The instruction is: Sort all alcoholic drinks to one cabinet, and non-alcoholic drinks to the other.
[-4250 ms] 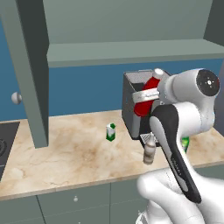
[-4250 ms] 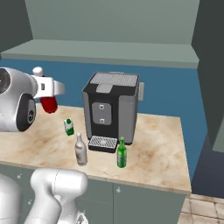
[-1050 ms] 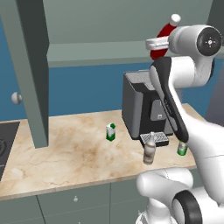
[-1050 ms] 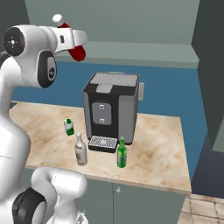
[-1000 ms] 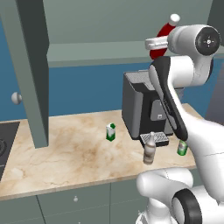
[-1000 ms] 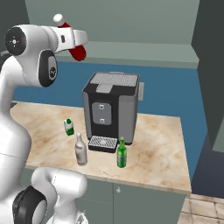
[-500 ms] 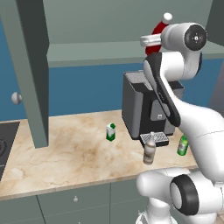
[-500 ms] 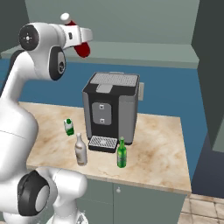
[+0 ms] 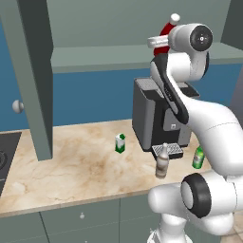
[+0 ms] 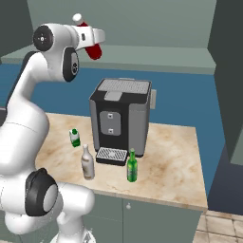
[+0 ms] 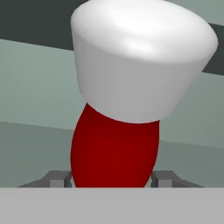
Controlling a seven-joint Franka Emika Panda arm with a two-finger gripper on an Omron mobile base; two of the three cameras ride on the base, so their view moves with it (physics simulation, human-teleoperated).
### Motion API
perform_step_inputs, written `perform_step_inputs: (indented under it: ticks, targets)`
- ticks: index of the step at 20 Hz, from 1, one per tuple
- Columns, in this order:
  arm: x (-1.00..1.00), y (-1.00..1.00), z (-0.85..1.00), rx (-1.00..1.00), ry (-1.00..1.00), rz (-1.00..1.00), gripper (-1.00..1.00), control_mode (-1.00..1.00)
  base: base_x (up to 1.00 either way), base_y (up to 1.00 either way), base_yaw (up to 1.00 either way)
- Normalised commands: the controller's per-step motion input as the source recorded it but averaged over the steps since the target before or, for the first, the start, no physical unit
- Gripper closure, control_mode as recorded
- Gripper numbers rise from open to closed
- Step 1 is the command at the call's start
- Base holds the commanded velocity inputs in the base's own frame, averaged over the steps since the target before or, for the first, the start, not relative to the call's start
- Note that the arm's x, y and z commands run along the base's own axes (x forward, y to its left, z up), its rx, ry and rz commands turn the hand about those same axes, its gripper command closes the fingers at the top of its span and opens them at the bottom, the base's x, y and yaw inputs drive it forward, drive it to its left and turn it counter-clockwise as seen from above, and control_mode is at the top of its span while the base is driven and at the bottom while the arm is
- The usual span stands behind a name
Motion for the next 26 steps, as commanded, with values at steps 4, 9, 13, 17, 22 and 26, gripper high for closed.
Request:
perform_step_inputs:
  ticks: [4, 9, 13, 17, 22, 26]
  targets:
    - [0.38, 0.00, -0.05, 0.00, 0.00, 0.00, 1.00, -1.00, 0.00, 0.00, 0.00]
    - [0.37, 0.00, -0.04, 0.00, 0.00, 0.00, 1.00, -1.00, 0.00, 0.00, 0.00]
    - [0.34, 0.00, -0.04, 0.00, 0.00, 0.00, 1.00, -1.00, 0.00, 0.00, 0.00]
    - [0.37, 0.00, -0.03, 0.00, 0.00, 0.00, 1.00, -1.00, 0.00, 0.00, 0.00]
    - [0.32, 0.00, -0.06, 0.00, 0.00, 0.00, 1.00, -1.00, 0.00, 0.00, 0.00]
    - [0.24, 0.00, -0.17, 0.00, 0.02, 0.00, 1.00, -1.00, 0.00, 0.00, 0.00]
